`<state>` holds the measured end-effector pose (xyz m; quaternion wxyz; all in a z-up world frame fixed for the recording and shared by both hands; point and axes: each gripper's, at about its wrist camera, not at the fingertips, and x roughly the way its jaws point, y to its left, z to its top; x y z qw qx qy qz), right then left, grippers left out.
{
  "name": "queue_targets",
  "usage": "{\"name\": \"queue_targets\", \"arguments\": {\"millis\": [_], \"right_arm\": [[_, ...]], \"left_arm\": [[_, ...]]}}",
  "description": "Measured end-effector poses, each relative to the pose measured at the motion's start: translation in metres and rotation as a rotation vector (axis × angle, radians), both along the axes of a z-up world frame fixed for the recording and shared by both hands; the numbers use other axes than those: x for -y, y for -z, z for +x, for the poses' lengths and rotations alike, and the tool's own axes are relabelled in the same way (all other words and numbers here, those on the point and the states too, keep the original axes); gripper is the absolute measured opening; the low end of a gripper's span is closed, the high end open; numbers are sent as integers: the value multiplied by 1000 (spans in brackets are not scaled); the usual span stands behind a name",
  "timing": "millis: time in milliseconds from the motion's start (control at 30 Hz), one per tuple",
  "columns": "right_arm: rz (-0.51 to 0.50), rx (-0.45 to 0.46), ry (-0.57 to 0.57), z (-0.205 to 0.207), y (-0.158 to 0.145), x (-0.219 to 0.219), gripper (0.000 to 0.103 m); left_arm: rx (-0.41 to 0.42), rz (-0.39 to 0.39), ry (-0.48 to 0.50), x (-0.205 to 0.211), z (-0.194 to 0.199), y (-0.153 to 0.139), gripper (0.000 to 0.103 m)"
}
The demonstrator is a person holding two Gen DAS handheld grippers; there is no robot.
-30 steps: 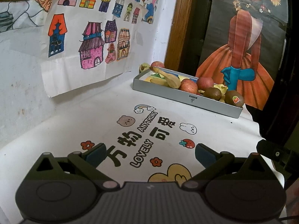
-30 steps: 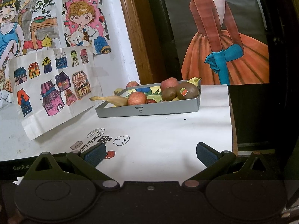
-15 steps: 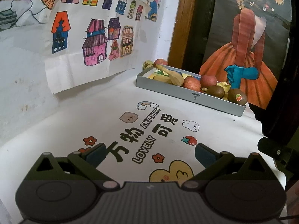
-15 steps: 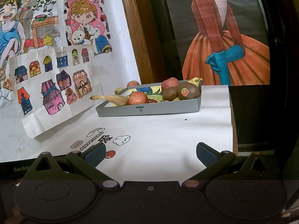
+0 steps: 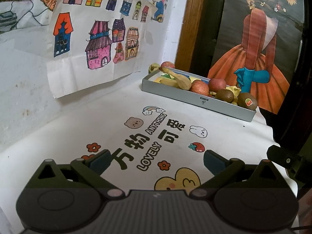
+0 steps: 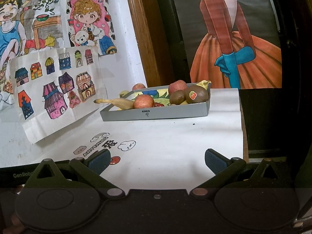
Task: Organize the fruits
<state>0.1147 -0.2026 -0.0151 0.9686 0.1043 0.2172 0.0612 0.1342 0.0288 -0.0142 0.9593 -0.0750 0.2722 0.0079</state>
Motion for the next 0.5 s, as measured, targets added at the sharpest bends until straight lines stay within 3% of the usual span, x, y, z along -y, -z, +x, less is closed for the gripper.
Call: {"name": "queue_targets", "arguments": {"millis": [500], "right_arm": [[-1, -4, 0, 0, 1, -1, 102]], "left_arm": [[1, 0, 3, 1, 0, 0, 103]]}}
